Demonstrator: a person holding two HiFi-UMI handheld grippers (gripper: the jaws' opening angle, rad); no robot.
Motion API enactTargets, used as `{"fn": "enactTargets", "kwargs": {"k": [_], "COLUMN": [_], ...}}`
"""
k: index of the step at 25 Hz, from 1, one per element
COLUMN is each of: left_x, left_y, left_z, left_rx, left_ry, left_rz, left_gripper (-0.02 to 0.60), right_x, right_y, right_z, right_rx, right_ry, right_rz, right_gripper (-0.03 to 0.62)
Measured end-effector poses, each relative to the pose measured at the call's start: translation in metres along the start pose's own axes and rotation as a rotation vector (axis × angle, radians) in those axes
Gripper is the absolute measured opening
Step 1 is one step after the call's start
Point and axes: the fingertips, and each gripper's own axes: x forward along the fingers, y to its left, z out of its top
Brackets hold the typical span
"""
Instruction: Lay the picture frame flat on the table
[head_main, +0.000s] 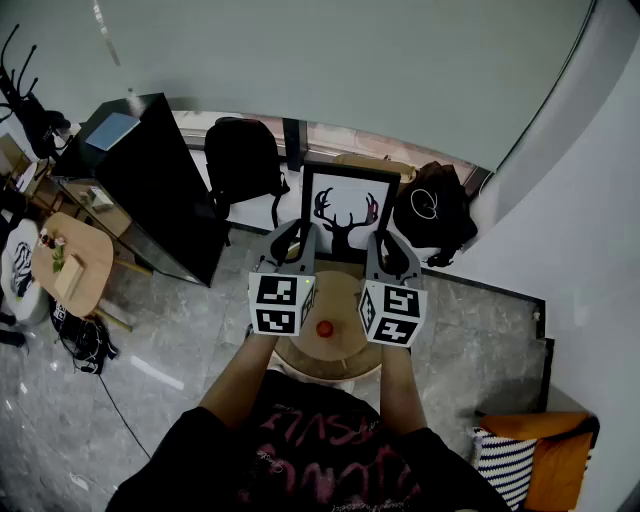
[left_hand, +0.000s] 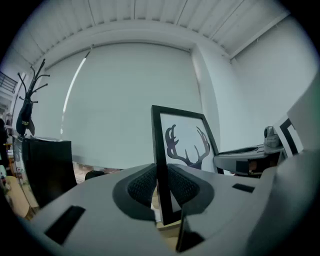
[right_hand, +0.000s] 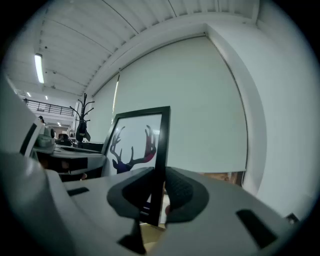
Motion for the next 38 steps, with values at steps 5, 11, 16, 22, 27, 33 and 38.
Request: {"fn": "enactTargets", "kwargs": {"k": [5,11,16,22,27,33,38], "left_x": [-0.001,-0.005,-0.003,-0.003,-0.003,0.0,0.002], "left_y": [0.0,-0.002,-0.004,-0.005,-0.004,-0.005,-0.005], "left_z": [-0.001,-0.003,-0.002,-0.009,-0.018,-0.025,-0.029], "left_rx": [0.0,0.007,0.002,-0.002,0.006,-0.004,-0.007], "left_ry": [0.002,-0.004,-0.003,0.009,0.024,0.038,0.047], "left_rz": [0.005,0.01,0.012,0.017,0.02,0.018,0.017], "left_gripper": [0.071,0.071,0.069,0.069,0.069,0.071,0.071], "right_x": [-0.001,-0.004,-0.004,-0.002,-0.002,0.001,0.004], "right_y": [0.0,0.0,-0.001,-0.002,-0.002,-0.003,-0.004], "right_z": [-0.001,-0.004,-0.005,-0.011,-0.02,-0.028,-0.032], "right_rx": [-0.003,-0.004,-0.014,-0.012,-0.009,-0.007,-0.005], "right_ry": [0.001,0.003,-0.001,0.013,0.031,0.043,0.056], "right_rz": [0.001,0.003,0.003,0.01,0.01,0.018,0.023], "right_gripper": [0.08,0.08,0.08,0.081,0.081,0.081,0.081]}}
